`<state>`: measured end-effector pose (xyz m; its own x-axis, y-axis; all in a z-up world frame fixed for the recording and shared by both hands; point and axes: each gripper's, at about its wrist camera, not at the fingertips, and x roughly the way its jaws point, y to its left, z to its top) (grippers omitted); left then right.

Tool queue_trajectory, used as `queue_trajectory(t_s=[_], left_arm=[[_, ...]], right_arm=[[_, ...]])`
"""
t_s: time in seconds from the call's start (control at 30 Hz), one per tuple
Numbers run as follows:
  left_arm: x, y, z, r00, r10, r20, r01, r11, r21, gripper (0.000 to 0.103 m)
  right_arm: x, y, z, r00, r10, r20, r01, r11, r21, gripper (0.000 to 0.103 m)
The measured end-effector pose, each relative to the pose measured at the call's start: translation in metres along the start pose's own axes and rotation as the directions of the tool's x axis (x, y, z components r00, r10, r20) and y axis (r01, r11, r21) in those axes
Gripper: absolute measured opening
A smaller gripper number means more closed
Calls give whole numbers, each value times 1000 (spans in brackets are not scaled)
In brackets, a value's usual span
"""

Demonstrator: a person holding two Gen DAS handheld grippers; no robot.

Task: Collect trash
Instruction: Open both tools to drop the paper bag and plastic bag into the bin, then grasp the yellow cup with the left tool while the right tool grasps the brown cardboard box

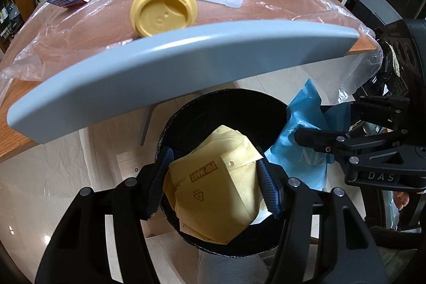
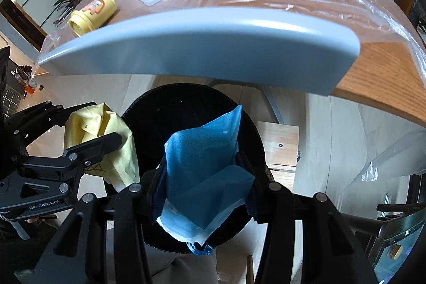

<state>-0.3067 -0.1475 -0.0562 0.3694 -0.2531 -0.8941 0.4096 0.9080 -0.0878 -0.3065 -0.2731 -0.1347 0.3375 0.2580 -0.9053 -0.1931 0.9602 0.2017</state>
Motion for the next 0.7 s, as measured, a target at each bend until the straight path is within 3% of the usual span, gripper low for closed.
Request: queue_trajectory(t_s=[0.2, 0.27, 0.33, 0.5, 0.63, 0.7], left_arm=[[6, -2, 4, 1000, 8, -5, -8, 1000, -5, 64], [6, -2, 5, 1000, 4, 0, -4, 1000, -14, 73], [2, 2, 5, 1000, -1, 9, 1, 1000, -26, 79], [-14, 5, 3, 999, 6, 43, -5, 1000, -26, 82], [-44, 8, 2, 995, -8, 102, 10, 1000, -20, 82], [-66, 9, 4, 988, -11, 155, 14, 1000, -20, 82]], right_arm=[[5, -2, 2, 1000, -2, -12, 2, 1000, 6, 51], [6, -2, 3, 1000, 5, -6, -5, 1000, 15, 71], [1, -4, 3, 1000, 9, 8, -9, 1000, 23, 77], [-18, -7, -2, 999, 8, 41, -9, 1000, 28, 77], [-59, -4, -4, 991, 2, 132, -4, 1000, 12, 78], [-86, -1, 0, 978, -17, 209, 19, 1000, -6, 87]])
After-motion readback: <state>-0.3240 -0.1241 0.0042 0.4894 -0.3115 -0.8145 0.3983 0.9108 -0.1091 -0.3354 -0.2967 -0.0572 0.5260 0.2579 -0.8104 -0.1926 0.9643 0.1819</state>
